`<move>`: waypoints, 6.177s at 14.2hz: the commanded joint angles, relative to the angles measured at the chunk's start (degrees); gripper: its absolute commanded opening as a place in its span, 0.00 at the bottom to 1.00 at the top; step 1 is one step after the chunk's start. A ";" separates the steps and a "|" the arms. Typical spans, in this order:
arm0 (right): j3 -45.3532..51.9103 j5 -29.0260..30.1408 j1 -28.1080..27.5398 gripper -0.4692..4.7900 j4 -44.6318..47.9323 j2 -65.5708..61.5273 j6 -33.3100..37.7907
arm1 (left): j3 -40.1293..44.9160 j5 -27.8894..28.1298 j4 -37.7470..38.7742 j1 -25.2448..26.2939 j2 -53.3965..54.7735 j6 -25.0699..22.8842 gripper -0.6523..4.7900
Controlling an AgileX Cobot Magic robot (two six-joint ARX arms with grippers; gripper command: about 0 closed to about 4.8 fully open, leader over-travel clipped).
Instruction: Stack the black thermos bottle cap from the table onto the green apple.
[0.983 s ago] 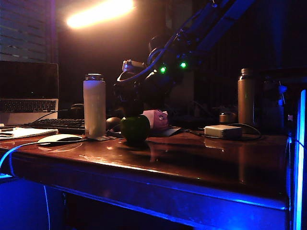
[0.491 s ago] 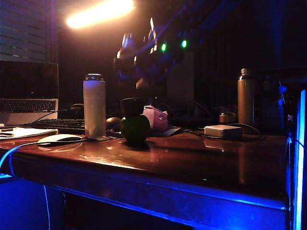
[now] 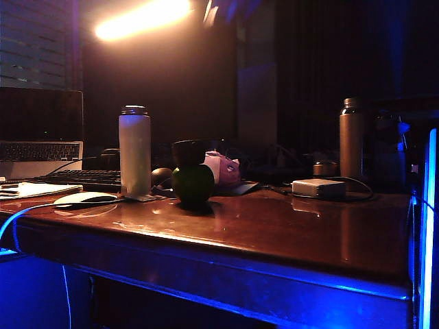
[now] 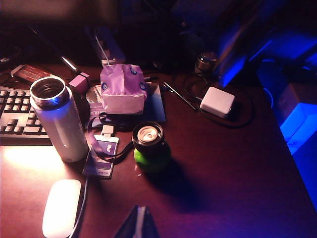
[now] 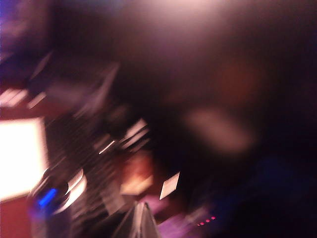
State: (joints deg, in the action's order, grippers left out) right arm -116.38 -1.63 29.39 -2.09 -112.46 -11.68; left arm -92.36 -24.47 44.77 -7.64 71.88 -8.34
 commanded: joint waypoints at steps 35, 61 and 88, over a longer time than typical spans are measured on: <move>17.57 3.06 1.86 0.09 -27.67 38.51 3.04 | 82.93 18.71 -31.80 0.04 -60.85 14.38 0.13; 42.12 -0.55 1.42 0.09 -20.13 67.23 -2.19 | 89.39 22.10 -29.46 0.04 -60.87 9.86 0.13; 113.77 -0.13 -17.59 0.09 -12.72 112.32 9.49 | 89.39 22.10 -29.46 0.04 -60.85 9.86 0.13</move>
State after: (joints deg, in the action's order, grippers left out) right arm -2.70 -1.72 11.79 -15.73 -0.21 -2.72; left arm -2.96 -2.39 15.66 -7.60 11.03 1.74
